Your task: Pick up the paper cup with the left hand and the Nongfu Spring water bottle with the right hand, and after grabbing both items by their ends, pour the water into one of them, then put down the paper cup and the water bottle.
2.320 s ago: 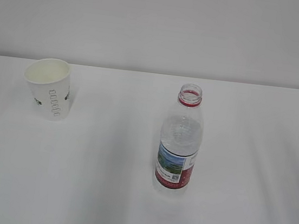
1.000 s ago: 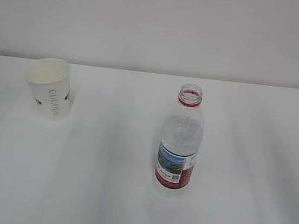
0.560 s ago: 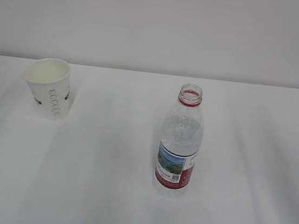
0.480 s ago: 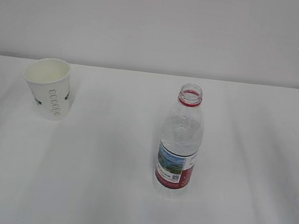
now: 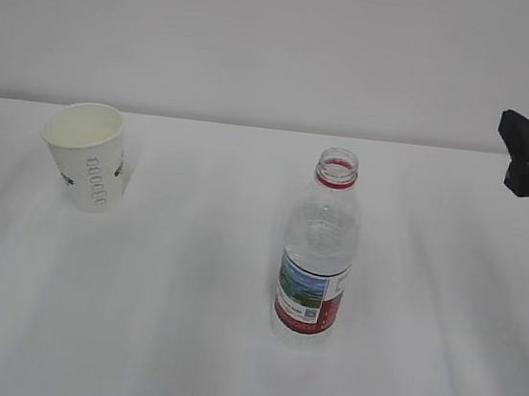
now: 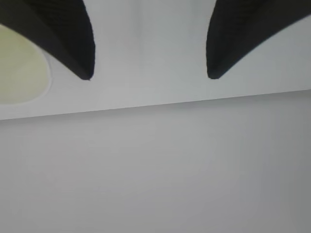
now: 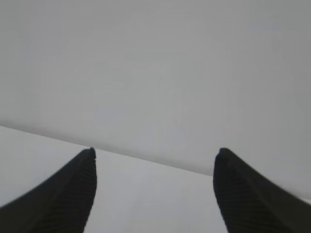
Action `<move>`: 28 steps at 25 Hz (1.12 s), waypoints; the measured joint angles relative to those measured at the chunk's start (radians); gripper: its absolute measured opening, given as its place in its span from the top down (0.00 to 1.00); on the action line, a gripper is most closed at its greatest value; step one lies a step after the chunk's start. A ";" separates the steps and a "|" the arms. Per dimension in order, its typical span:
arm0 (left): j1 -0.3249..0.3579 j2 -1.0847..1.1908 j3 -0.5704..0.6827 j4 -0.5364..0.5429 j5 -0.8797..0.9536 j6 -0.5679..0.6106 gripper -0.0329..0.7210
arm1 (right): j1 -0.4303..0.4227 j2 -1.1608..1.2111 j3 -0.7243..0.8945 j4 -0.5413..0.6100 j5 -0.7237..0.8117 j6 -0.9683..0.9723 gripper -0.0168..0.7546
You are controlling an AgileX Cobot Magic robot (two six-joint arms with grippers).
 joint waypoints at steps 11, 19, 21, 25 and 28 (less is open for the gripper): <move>0.000 0.012 0.196 -0.048 -0.294 0.000 0.27 | 0.000 0.047 0.115 0.002 -0.118 0.000 0.24; 0.000 0.068 0.291 -0.024 -0.371 0.000 0.27 | 0.000 0.087 0.240 0.002 -0.218 0.002 0.24; 0.000 0.085 0.324 -0.003 -0.377 0.000 0.27 | 0.000 0.106 0.279 0.003 -0.257 0.002 0.24; 0.000 0.123 0.372 0.084 -0.382 0.000 0.27 | 0.000 0.145 0.352 0.003 -0.376 0.002 0.24; 0.000 0.154 0.403 0.147 -0.382 0.000 0.28 | 0.000 0.164 0.397 -0.009 -0.392 0.002 0.24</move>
